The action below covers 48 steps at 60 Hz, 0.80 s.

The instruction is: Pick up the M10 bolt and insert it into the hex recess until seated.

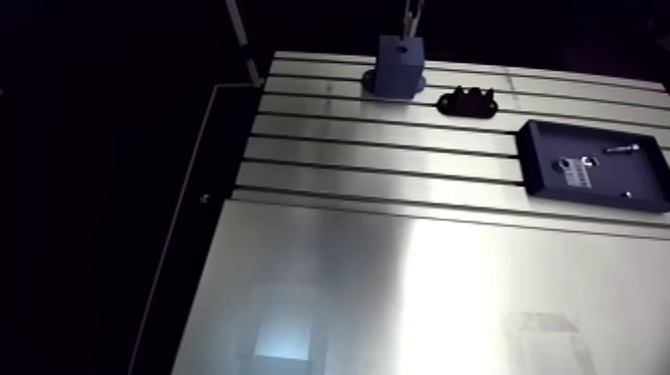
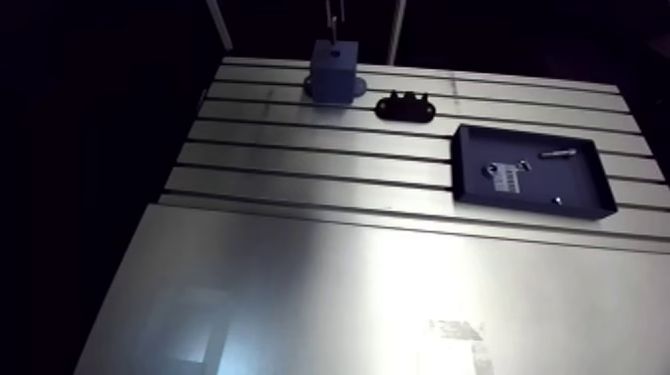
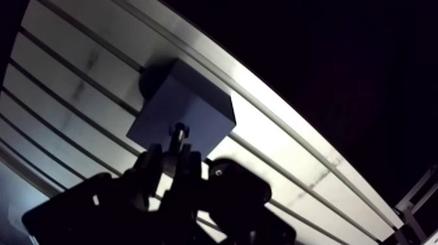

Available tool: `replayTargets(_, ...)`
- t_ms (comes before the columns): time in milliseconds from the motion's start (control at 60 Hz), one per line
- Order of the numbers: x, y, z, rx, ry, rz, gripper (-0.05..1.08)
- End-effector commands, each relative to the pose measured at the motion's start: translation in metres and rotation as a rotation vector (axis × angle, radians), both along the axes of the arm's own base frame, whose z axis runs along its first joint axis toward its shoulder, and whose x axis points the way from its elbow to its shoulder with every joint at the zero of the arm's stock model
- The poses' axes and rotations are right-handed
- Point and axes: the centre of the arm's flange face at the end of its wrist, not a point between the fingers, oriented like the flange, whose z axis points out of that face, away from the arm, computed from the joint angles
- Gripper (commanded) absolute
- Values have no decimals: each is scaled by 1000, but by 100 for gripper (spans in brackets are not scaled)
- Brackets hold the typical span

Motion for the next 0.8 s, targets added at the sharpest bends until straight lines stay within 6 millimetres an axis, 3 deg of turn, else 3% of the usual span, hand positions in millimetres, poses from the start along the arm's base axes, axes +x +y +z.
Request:
replayTargets(17,3,1,-4,2,-9,-1,76)
replayTargets(800,2,0,-16,4,-12,1,76)
